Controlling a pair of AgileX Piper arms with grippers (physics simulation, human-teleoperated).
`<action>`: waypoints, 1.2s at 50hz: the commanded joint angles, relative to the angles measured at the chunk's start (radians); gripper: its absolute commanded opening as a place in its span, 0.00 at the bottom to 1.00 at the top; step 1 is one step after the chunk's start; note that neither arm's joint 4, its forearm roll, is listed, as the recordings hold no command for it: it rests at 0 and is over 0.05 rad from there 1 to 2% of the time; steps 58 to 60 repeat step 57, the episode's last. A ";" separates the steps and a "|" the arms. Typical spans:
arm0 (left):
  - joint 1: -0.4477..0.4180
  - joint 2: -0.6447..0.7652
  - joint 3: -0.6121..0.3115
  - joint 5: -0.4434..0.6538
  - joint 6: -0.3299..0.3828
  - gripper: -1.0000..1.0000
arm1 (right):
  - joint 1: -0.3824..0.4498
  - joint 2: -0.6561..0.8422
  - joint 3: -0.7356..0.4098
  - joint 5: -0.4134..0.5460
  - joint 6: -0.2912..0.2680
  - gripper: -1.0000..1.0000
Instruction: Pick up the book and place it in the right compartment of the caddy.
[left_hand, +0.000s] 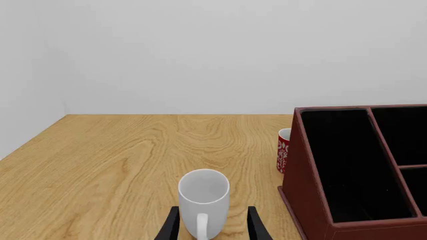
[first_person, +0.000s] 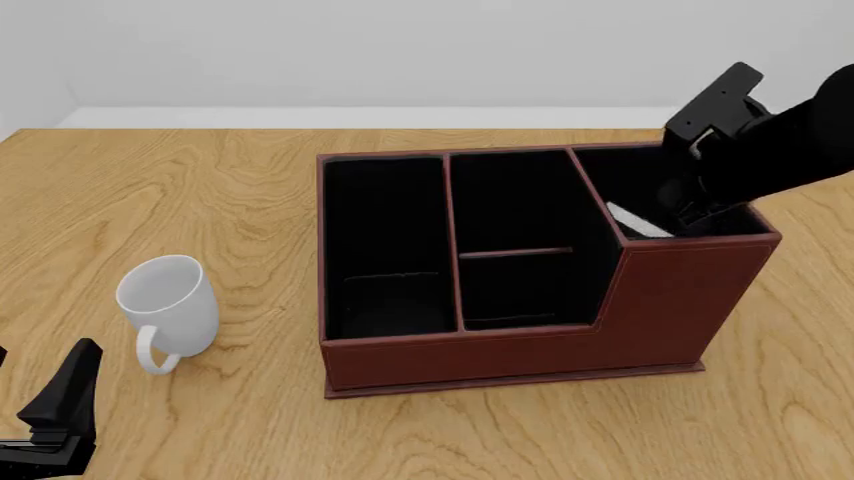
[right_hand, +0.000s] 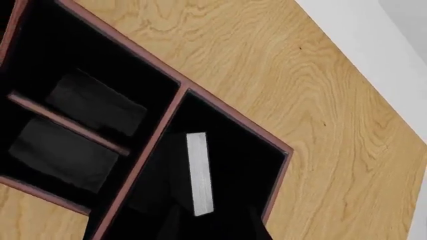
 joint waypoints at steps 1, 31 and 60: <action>0.000 0.000 0.000 0.000 0.000 1.00 | 0.015 -0.068 0.000 0.027 -0.029 1.00; 0.000 0.000 0.000 0.000 0.000 1.00 | -0.014 -0.481 0.268 -0.239 -0.096 1.00; 0.000 0.000 0.000 0.000 0.000 1.00 | -0.008 -0.916 0.516 -0.423 -0.031 1.00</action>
